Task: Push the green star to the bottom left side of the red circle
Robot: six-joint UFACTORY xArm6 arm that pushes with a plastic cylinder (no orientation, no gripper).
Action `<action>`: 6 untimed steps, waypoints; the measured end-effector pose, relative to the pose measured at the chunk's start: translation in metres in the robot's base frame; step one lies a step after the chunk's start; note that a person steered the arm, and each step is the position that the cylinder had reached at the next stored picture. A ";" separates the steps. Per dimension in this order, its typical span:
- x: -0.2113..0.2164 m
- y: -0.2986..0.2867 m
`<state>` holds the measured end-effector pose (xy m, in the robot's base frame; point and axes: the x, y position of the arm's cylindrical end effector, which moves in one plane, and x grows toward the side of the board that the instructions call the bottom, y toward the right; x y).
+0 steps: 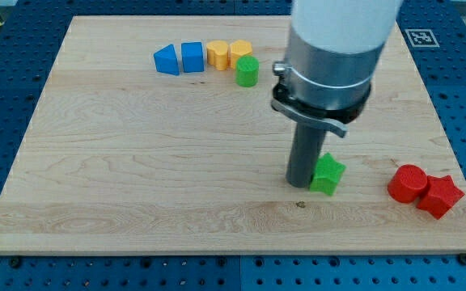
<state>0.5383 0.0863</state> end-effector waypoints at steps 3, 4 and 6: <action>-0.024 0.033; -0.038 0.035; -0.024 0.069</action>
<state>0.5143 0.1556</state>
